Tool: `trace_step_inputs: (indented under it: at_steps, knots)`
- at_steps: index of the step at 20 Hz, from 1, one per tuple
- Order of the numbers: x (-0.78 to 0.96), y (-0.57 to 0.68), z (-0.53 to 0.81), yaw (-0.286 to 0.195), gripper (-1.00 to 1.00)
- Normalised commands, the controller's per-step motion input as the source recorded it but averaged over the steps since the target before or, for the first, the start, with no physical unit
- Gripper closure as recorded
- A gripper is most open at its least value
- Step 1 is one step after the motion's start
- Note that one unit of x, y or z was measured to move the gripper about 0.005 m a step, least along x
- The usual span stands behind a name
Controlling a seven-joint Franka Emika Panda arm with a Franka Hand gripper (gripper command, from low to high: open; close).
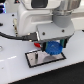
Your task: Insert the blue gear onto the right peg, followed by the red gear
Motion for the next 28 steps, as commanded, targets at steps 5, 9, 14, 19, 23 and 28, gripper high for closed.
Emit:
trace_step_inputs:
  at_steps: [5,9,14,19,23,28]
  knots:
    - [0.08,-0.04,0.05,0.000,1.00]
    - [-0.08,-0.12,0.22,0.000,1.00]
    - [0.17,-0.09,-0.03,0.000,1.00]
    - [0.34,-0.07,-0.02,0.000,1.00]
    - [0.19,-0.02,0.01,0.000,1.00]
    - [0.15,-0.03,0.07,0.000,1.00]
